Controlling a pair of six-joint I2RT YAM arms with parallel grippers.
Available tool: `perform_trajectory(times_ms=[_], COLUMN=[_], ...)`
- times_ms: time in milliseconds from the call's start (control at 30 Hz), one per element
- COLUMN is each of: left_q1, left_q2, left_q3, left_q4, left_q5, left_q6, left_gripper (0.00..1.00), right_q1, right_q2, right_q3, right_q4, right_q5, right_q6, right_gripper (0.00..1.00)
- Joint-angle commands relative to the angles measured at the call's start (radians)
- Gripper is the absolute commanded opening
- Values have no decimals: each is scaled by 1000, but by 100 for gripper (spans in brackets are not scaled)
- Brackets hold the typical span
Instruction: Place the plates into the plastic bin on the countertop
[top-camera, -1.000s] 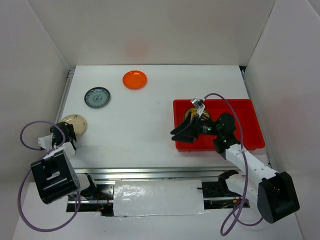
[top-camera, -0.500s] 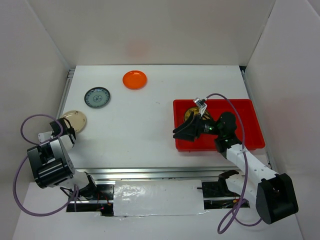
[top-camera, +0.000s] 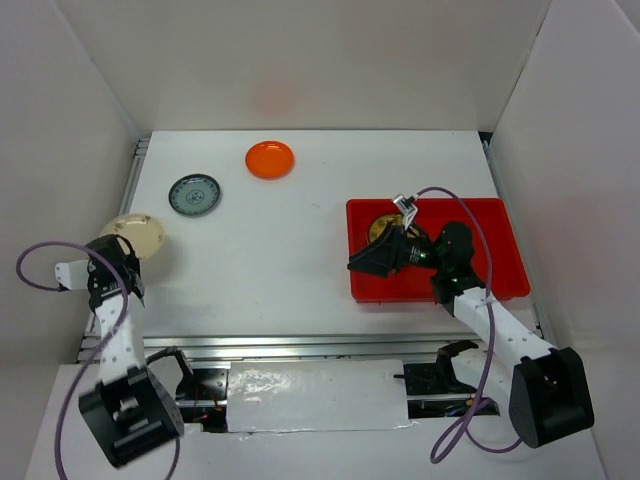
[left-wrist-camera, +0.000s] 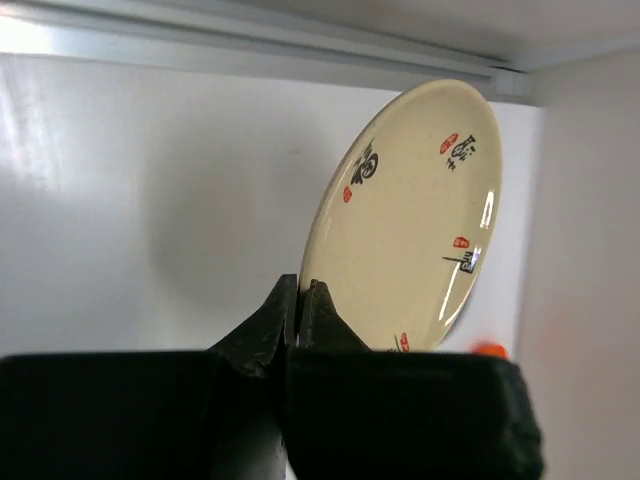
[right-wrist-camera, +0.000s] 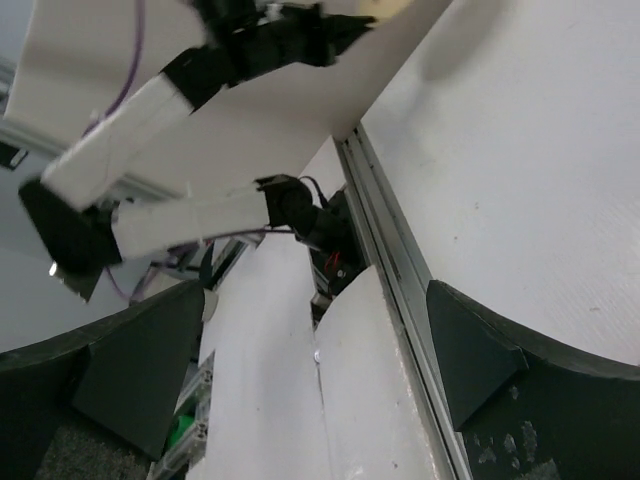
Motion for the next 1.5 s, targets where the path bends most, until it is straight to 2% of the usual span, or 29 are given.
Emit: perform_trajectory(times_ms=[0,67,100,133,167,200,233,267,300,367,433,567,800,900,933,1100,1167,1200,1233,1267,1300,1400,1467], left_q1=[-56,-141,-177,-214,-319,-385,-453,-604,-675,-827,-933,-1036,-1173,-1173,-1215,-1231,-1236,-1243,-1248,-1259,-1263,-1294,-1314], left_q2=[-159,-107,-63,53,119,264,331,403,527,630,739,920,1114,1210,1253,1341,1343,1330,1318,1306,1265,1142,1050], left_q3=[72,135,199,242,338,398,470,621,697,889,998,1137,1250,1322,1359,1463,1463,1457,1454,1431,1411,1312,1261], left_q4=[-32,-52,-45,-34,-16,-22,-35,-55,-78,-133,-121,-105,-68,-77,-80,-98,-97,-104,-112,-114,-115,-83,-81], left_q5=[5,86,137,242,292,323,356,357,345,314,315,341,387,384,403,420,421,403,391,378,346,317,243], left_q6=[141,211,236,279,305,326,369,392,408,446,461,480,506,511,508,495,491,491,492,492,495,501,504], left_gripper=[0,0,0,0,0,0,0,0,0,0,0,0,0,0,0,0,8,25,39,60,99,99,99], right_q1=[-20,-47,-63,-80,-125,-152,-175,-201,-245,-294,-368,-501,-534,-551,-554,-555,-554,-554,-554,-554,-552,-554,-554], right_q2=[-29,-51,-75,-88,-104,-114,-127,-150,-163,-198,-242,-290,-318,-318,-316,-319,-316,-316,-315,-310,-309,-312,-310], right_q3=[47,63,81,95,128,144,167,213,237,305,360,425,379,370,371,363,362,356,354,354,351,347,340], right_q4=[-124,-230,-332,-389,-438,-525,-570,-613,-702,-814,-879,-995,-934,-916,-914,-911,-904,-891,-890,-887,-876,-862,-853], right_q5=[94,195,304,349,392,457,484,508,551,600,665,656,593,567,558,545,536,532,521,515,507,493,490], right_q6=[-30,-39,-39,-42,-46,-52,-74,-85,-105,-157,-199,-243,-182,-178,-177,-187,-188,-184,-182,-182,-181,-171,-170], right_gripper=[100,100,100,100,100,100,100,100,100,100,100,100,100,100,100,100,100,100,100,100,100,100,100])
